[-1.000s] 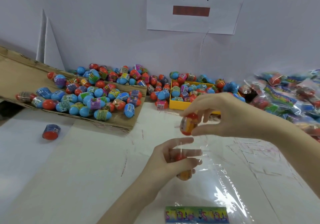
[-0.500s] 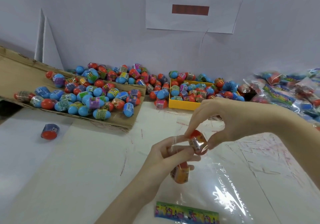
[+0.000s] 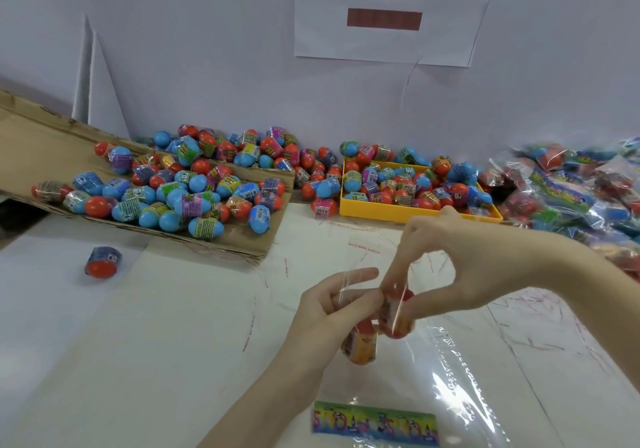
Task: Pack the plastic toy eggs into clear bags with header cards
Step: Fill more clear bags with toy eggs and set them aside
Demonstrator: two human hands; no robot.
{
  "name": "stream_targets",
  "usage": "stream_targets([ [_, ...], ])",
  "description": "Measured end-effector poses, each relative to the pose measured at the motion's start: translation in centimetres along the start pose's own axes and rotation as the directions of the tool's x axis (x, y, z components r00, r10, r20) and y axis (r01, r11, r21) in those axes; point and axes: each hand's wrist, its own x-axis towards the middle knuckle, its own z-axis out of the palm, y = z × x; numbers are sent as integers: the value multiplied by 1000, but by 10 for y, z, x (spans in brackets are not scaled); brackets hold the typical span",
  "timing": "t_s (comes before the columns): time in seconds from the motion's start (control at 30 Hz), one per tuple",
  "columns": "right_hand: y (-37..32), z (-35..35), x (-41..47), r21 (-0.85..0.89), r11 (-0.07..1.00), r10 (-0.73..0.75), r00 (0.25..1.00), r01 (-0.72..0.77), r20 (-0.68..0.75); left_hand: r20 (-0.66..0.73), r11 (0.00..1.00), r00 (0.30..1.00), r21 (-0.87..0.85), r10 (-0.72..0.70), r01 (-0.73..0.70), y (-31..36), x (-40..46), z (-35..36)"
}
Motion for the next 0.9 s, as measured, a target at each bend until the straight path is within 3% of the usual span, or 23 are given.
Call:
stream_targets([
  [0.23, 1, 12, 3, -12, 999, -31, 999, 31, 23, -10, 1000, 1000, -29, -12, 12, 0, 1, 1],
  [0.3, 8, 4, 14, 211, 974, -49, 984, 85, -173, -18, 999, 1000, -50, -11, 10, 0, 1, 1],
  [0.37, 26, -4, 37, 436, 878, 85, 833, 197, -547, -30, 999, 1000, -49, -7, 6, 0, 2, 0],
  [0.43, 46, -9, 74, 394, 918, 261, 666, 53, -699, -39, 999, 999, -44, -11, 9, -2, 3, 1],
  [0.47, 56, -10, 92, 334, 938, 309, 655, -91, -690, -43, 999, 999, -42, -17, 15, -3, 2, 1],
  [0.57, 82, 2, 130, 99, 927, 361, 794, -361, -488, -43, 998, 998, -44, -39, 37, -4, 2, 3],
  [0.7, 90, 14, 148, -47, 901, 360, 802, -432, -477, -58, 998, 998, -55, -38, 35, -3, 4, 2],
  [0.8, 92, 10, 150, 43, 887, 421, 767, -460, -484, -44, 997, 999, -72, -29, 25, -2, 4, 2],
  [0.9, 92, 6, 143, 32, 898, 384, 745, -439, -546, -47, 996, 999, -92, -23, 19, -1, 4, 2],
])
